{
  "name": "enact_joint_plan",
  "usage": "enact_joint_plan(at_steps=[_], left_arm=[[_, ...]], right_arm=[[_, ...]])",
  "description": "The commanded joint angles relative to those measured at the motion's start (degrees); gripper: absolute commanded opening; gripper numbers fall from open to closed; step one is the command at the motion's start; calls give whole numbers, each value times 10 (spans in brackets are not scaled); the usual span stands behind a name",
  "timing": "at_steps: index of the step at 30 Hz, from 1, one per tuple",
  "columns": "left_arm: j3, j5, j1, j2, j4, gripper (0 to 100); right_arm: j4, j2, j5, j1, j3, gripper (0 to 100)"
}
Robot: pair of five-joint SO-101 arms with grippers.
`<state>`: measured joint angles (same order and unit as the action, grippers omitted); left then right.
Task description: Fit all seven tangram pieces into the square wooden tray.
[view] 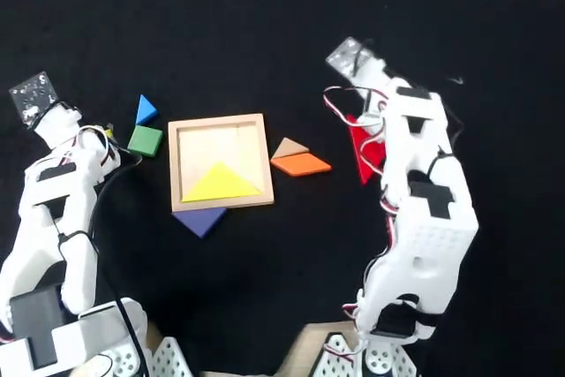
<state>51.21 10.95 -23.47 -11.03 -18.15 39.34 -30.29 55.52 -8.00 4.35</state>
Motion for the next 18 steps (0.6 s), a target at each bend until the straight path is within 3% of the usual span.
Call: enact_joint_plan(at_steps=[1, 12, 18], left_arm=[[-7, -1, 7, -4, 12, 145], [-5, -1, 7, -4, 12, 145], [-5, -1, 7, -4, 11, 145]], right_arm=[[97, 32, 88, 46, 18, 10], [101, 263, 124, 34, 190, 11], [160, 382, -8, 33, 238, 11]])
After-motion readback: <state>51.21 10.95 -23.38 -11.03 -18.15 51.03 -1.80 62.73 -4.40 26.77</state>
